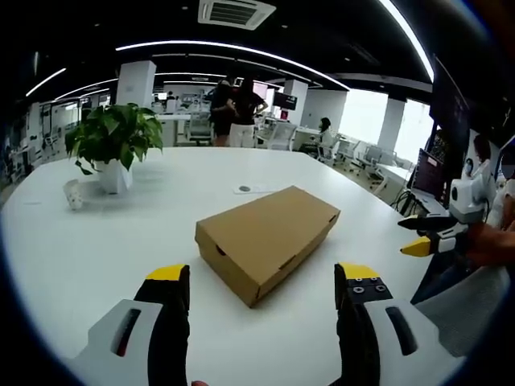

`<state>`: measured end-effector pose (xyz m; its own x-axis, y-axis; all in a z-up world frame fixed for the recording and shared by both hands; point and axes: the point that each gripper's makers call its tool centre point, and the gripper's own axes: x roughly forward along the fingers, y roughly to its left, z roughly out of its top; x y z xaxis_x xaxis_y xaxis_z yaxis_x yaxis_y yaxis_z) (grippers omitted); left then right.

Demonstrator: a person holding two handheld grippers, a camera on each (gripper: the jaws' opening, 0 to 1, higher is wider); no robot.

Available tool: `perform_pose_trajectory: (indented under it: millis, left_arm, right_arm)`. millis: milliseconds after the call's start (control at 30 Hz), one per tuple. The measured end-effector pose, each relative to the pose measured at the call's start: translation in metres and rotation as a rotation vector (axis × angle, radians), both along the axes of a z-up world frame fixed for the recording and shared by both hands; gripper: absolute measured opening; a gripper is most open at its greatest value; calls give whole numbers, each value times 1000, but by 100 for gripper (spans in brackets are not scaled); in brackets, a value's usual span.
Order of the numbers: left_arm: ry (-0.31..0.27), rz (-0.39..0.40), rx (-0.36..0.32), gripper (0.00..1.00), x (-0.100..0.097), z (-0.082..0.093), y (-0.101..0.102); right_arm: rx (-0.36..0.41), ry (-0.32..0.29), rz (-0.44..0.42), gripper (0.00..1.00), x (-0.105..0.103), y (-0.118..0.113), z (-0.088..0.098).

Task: Operate the shoe box by opening the lid, removing the specified soft item, and placing it in the target area until the item is outside and the box remains undamaged.

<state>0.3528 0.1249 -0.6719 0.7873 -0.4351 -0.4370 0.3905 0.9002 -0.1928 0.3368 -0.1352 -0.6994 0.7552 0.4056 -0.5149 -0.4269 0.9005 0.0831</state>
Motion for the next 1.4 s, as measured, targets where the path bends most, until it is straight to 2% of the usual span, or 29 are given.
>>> perform_pose_trajectory:
  millis: [467,767,1100,1400]
  left_arm:
    - [20,-14,5,75,-2,-6,-3]
    - [38,-6,-16,75,0,-9,-2]
    - [51,5,-37,73,13,-11,-8]
    - [70,17,-62,73,25,-20,-15]
  right_arm:
    - [28,24,-17,70,-2,2,-2]
    - [36,44,-8,70,2,1,-5]
    - [31,36,13,69,38,-8,-1]
    - [46,61,19,68,65,-13,-14]
